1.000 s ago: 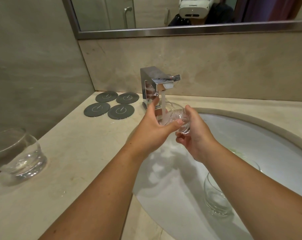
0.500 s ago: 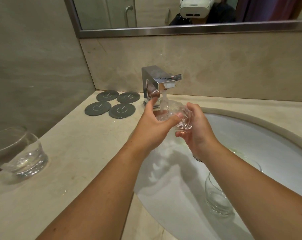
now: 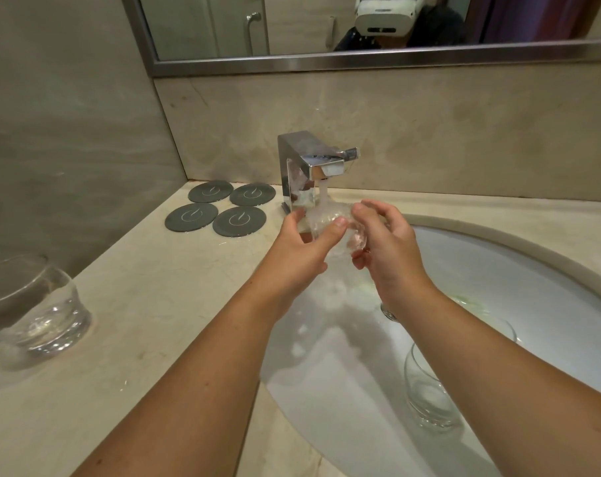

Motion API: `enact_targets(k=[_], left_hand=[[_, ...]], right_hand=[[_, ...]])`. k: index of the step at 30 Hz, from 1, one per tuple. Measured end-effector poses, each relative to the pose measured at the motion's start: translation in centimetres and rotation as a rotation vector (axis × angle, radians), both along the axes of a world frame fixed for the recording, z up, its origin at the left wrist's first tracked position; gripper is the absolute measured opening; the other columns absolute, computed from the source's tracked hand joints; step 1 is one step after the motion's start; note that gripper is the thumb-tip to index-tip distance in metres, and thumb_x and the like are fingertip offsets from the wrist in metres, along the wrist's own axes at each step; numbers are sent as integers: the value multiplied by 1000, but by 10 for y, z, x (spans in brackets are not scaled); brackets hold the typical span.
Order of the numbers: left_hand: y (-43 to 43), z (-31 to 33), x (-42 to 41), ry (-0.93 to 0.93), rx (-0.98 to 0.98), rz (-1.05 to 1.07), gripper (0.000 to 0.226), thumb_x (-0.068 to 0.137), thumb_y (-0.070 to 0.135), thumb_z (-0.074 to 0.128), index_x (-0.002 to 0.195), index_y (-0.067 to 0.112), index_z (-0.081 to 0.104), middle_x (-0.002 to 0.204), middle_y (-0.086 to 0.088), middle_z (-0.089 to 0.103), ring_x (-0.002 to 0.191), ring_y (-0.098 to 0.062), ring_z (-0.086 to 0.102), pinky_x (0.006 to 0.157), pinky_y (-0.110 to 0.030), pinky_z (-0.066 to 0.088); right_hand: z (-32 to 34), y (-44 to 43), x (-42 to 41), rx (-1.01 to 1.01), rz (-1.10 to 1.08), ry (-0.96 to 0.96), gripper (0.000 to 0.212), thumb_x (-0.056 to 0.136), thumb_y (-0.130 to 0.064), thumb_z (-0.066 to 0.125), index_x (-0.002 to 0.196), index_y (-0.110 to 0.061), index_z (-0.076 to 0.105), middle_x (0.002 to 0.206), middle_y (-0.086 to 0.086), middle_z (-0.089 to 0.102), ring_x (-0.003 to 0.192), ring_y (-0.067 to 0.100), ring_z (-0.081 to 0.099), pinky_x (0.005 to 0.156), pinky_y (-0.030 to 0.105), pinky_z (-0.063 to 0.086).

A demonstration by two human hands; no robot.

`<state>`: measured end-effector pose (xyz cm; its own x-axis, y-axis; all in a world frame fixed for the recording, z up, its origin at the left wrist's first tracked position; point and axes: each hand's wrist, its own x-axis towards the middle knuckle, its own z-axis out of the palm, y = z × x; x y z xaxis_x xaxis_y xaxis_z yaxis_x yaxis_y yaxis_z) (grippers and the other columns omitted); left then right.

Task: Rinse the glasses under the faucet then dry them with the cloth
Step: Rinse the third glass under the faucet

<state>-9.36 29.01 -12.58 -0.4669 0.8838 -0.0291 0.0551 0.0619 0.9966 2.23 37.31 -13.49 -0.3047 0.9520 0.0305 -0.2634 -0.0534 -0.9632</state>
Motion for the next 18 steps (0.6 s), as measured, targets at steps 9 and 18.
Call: enact_targets(k=[9,18], left_hand=[[0,4,-1,-76,40,47,65,99,39,75,154,28,42,132,-1,72,112,-15,75,91,-35,62],[-6,9,1,99,130,2,95,76,32,88,156,39,38,140,8,58,124,-15,70,111,-47,55]], right_hand=[[-2,-1,-2,14,23,-2,27,98,-32,73,123,-24,66,97,2,72,65,17,59,54,32,47],[-1,1,-1,-194,165,26,46,100,-51,66,120,-9,71,86,8,68,50,15,50,45,28,37]])
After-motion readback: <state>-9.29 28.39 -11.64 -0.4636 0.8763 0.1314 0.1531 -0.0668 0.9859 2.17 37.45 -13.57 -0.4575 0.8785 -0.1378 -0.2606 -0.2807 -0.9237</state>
